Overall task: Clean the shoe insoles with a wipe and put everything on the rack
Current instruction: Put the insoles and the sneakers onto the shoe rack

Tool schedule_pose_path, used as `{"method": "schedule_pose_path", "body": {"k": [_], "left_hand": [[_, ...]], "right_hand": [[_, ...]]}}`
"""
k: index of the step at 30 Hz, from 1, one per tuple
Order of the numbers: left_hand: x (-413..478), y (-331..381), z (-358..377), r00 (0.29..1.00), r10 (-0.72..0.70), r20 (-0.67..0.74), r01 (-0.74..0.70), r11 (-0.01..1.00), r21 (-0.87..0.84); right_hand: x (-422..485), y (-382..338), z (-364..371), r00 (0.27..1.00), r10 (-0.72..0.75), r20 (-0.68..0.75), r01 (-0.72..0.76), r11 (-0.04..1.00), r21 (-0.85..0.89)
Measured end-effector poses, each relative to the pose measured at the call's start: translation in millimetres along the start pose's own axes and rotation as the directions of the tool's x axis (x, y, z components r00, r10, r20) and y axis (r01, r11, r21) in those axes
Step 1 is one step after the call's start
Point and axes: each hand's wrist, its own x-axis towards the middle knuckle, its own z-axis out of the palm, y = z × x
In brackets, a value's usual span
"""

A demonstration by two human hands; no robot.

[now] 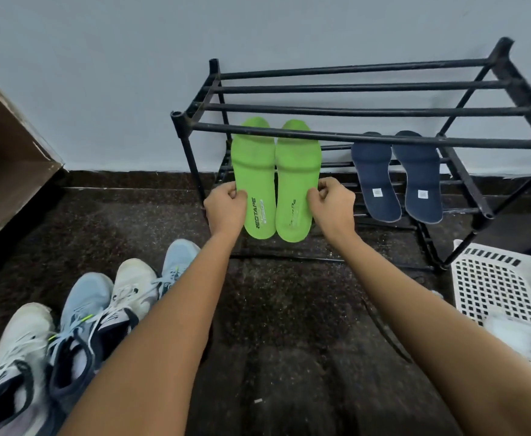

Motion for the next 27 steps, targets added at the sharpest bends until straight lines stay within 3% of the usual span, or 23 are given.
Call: {"method": "schedule_pose_path", "body": {"k": [10, 27], "left_hand": [[57, 1, 22, 0.992, -0.114, 0.061, 0.094, 0.96, 0.265], [69, -9, 35, 0.991, -0.128, 0.033, 0.117, 0.964, 0.239]], "right_hand": [[50, 17, 23, 0.992, 0.113, 0.057, -0.103, 0.982, -0.156], [57, 33, 38, 0.982, 0.143, 0.121, -0.125, 0.982, -0.142]]}}
